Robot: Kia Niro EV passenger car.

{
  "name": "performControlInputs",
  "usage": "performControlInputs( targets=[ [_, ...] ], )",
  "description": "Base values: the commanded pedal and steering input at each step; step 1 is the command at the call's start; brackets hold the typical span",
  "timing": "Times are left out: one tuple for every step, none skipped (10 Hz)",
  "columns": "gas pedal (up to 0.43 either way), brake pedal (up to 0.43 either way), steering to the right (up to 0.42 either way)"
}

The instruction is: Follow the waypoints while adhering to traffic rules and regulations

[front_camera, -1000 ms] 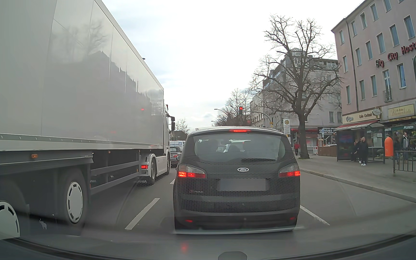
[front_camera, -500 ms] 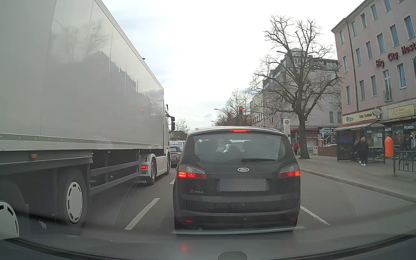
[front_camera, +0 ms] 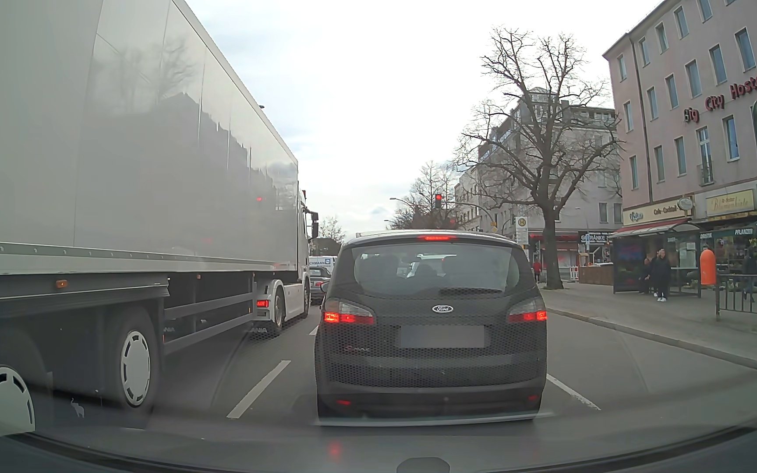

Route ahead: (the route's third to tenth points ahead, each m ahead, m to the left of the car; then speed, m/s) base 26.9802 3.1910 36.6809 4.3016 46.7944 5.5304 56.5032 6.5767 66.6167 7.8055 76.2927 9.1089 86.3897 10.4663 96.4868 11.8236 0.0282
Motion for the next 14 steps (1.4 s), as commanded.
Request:
performControlInputs(
  targets=[
    [0.000,0.183,-0.013],
    [0.000,0.226,-0.013],
    [0.000,0.238,-0.013],
    [0.000,0.146,-0.013],
    [0.000,0.091,-0.013],
    [0.000,0.055,-0.013],
    [0.000,0.055,-0.013],
    [0.000,0.128,-0.013],
    [0.000,0.183,-0.013],
    [0.000,0.238,-0.013],
    [0.000,0.238,-0.013],
    [0.000,0.201,-0.013],
    [0.000,0.098,-0.013],
    [0.000,0.073,-0.013]
  ],
)
